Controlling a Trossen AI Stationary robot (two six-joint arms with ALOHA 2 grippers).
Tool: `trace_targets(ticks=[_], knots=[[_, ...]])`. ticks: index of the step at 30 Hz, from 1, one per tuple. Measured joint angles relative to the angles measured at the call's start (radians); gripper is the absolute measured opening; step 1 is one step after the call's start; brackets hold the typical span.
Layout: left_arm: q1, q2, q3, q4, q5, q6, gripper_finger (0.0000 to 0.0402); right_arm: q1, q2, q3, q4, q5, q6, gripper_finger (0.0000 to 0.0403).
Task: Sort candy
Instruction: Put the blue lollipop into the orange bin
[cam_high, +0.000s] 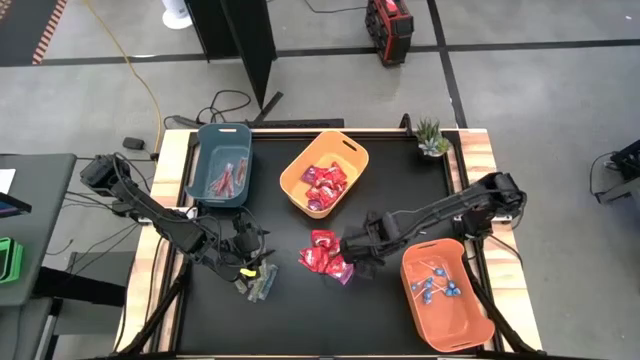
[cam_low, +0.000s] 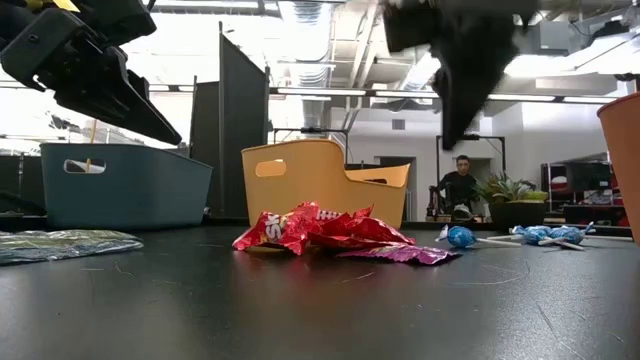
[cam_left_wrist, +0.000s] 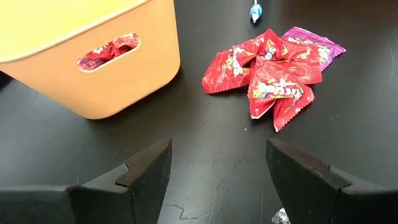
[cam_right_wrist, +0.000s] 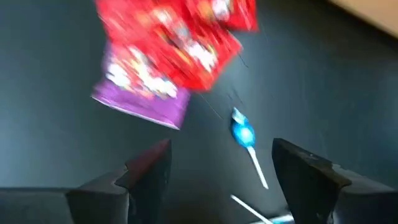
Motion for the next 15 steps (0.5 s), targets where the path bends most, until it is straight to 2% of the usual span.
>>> trace_targets(ticks=[15], knots=[[0.000, 0.000, 0.000, 0.004, 0.000, 0.002, 0.0254, -0.111, 0.000, -0.249, 0.250, -0.077, -0.009, 0.0289]])
